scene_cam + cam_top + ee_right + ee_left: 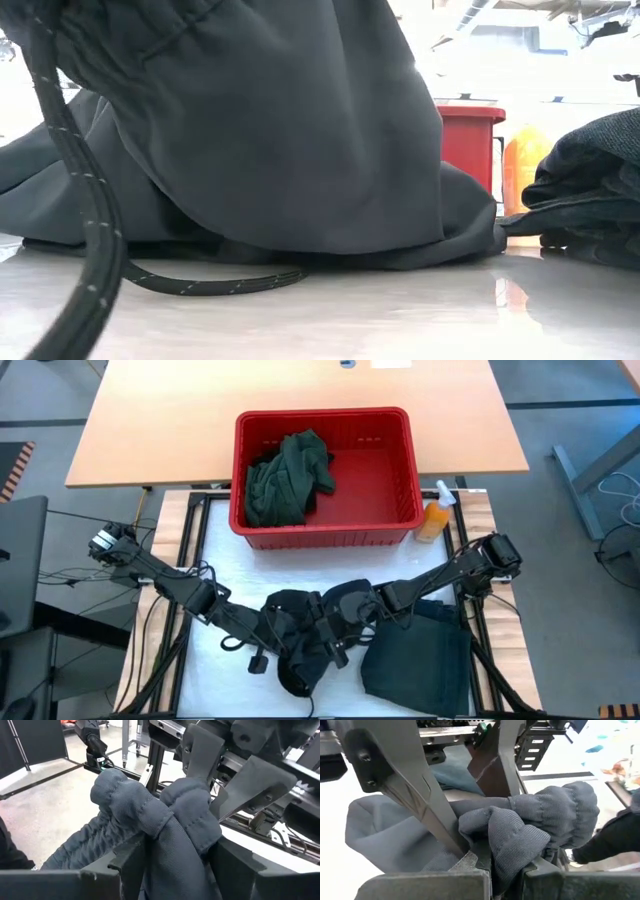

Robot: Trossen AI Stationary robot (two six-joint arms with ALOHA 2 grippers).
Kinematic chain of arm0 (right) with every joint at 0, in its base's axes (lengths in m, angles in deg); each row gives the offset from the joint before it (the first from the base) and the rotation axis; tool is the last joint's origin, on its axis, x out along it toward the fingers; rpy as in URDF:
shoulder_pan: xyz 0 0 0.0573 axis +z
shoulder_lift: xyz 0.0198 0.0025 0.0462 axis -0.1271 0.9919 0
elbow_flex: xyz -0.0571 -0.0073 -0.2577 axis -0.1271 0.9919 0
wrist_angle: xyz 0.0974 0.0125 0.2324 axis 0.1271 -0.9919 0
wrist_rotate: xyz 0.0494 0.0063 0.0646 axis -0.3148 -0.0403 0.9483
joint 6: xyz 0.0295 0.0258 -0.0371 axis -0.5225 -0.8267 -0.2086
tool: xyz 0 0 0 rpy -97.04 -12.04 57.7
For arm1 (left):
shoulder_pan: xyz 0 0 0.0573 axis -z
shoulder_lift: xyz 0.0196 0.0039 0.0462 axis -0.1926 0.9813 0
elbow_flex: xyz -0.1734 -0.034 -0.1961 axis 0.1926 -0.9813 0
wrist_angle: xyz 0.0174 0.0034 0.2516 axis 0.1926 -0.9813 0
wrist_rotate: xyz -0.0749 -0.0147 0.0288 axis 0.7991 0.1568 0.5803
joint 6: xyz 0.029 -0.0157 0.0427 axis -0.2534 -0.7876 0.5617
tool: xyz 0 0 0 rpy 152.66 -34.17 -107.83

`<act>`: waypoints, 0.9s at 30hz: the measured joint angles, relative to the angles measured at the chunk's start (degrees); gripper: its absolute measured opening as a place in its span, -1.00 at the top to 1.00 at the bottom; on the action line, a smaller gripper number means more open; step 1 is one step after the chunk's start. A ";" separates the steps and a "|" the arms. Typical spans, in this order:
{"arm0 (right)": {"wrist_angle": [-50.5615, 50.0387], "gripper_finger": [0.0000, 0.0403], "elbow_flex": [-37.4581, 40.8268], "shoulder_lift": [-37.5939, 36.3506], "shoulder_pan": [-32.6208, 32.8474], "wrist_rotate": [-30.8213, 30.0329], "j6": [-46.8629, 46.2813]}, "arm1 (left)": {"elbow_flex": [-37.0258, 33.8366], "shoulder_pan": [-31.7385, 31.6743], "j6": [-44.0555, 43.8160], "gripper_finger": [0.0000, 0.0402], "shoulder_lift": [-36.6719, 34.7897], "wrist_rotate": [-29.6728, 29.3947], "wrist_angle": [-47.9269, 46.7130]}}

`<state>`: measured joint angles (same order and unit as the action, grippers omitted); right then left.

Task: Fold laundry
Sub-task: Fold the gray shorts

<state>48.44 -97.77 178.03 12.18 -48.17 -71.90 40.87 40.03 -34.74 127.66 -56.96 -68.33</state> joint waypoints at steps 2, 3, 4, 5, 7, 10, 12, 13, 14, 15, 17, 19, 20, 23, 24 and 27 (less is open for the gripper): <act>0.94 -0.11 0.00 0.00 -0.27 0.12 0.06 | 0.00 0.00 -0.74 0.98 0.00 1.41 -0.02; 1.53 -0.09 0.00 0.00 -0.34 0.15 0.09 | 0.00 0.00 -0.94 0.98 0.00 1.96 -0.02; 1.96 -0.05 0.00 0.00 -0.44 0.18 0.21 | 0.00 0.00 -1.08 0.98 0.00 2.21 -0.02; 2.10 0.00 0.00 0.00 -0.56 0.23 0.22 | 0.00 0.02 -1.25 0.98 0.00 2.19 -0.04; 2.04 0.14 0.00 0.00 -0.65 0.84 0.22 | 0.00 0.04 -1.82 0.98 0.00 2.19 -0.12; 1.86 0.41 0.00 0.00 -0.78 2.69 0.20 | 0.00 0.15 -2.17 0.95 0.02 0.11 -0.24; 1.72 0.61 0.00 -0.06 -0.84 3.72 0.21 | 0.00 0.26 -2.54 0.89 0.02 -1.65 -0.24; 1.55 0.70 0.00 -0.08 -0.88 3.93 0.22 | 0.00 0.26 -2.54 0.85 0.02 -2.27 -0.27; 1.36 0.79 0.00 -0.11 -0.90 3.97 0.21 | 0.00 0.26 -2.56 0.80 0.04 -2.54 -0.33; 1.14 0.85 0.00 -0.11 -0.93 3.98 0.21 | 0.00 0.26 -2.59 0.74 0.04 -2.75 -0.42; 0.35 0.86 -0.07 -0.13 -1.00 3.98 -0.03 | 0.00 0.26 -2.59 0.62 0.09 -3.22 -0.61; -0.76 0.86 -0.11 -0.15 -1.19 3.91 -0.89 | 0.00 0.16 -2.68 0.51 -0.31 -3.79 -1.96; -1.18 0.86 -0.13 -0.15 -1.26 3.68 -1.91 | 0.00 0.09 -3.07 0.45 -0.88 -4.06 -3.22; -2.43 0.84 -0.17 -0.15 -1.86 3.50 -4.72 | 0.00 0.04 -5.02 0.30 -3.90 -4.67 -6.55; -2.70 0.84 -0.17 -0.15 -2.09 3.50 -5.39 | 0.00 0.04 -5.76 0.26 -5.16 -4.67 -7.21; -3.17 0.85 -0.12 -0.05 -2.88 3.50 -6.91 | 0.00 0.04 -8.17 0.16 -9.08 -4.19 -10.31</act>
<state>45.27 -97.88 177.98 9.30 -44.67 -78.81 40.87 40.07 -42.91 118.57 -61.16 -78.64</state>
